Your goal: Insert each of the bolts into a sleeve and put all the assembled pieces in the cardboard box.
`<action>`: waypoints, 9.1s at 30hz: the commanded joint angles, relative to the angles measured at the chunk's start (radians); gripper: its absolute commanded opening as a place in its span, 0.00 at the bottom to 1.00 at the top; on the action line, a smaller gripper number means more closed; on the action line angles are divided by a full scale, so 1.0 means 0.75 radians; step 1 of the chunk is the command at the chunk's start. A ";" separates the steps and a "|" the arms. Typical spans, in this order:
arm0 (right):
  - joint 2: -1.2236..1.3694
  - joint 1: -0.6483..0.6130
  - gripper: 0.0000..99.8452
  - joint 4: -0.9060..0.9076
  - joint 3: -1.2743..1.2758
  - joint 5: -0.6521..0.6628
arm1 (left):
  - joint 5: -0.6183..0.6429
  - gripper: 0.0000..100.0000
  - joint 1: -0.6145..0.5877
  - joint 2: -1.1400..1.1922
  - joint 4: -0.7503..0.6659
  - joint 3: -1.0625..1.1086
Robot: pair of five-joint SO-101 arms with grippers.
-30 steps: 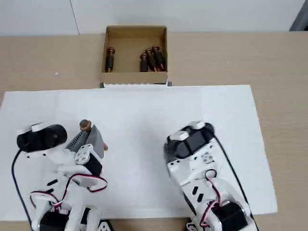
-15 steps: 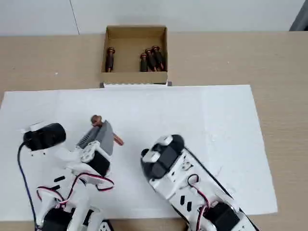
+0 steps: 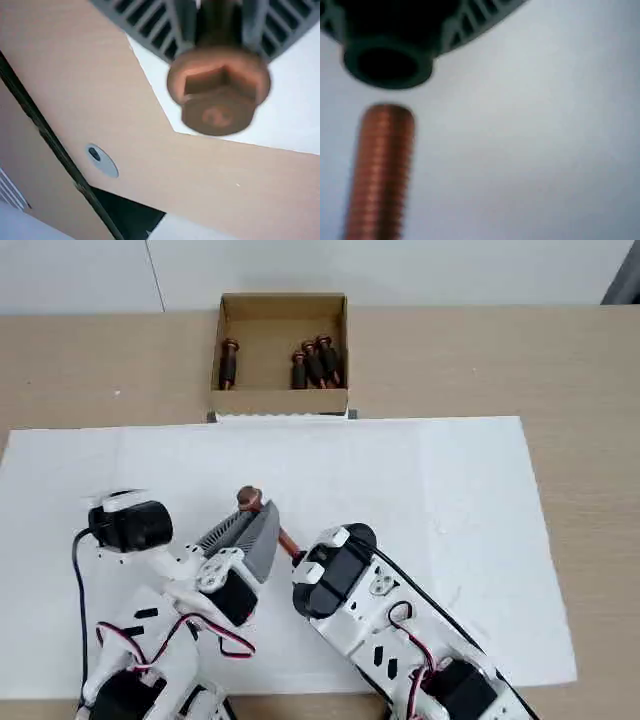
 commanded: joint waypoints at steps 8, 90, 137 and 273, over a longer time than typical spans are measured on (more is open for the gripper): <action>-0.011 -0.007 0.00 -0.142 -0.010 0.063 | -0.004 0.00 0.018 -0.012 -0.037 0.028; -0.013 0.259 0.00 -0.152 -0.045 0.076 | -0.880 0.01 -0.518 -0.012 0.266 0.146; 1.589 0.672 0.00 -0.289 -1.528 -0.407 | -0.886 0.01 -0.730 -0.012 0.260 0.449; 1.181 0.905 0.00 0.097 -0.847 -0.076 | -0.886 0.01 -0.730 -0.012 0.260 0.449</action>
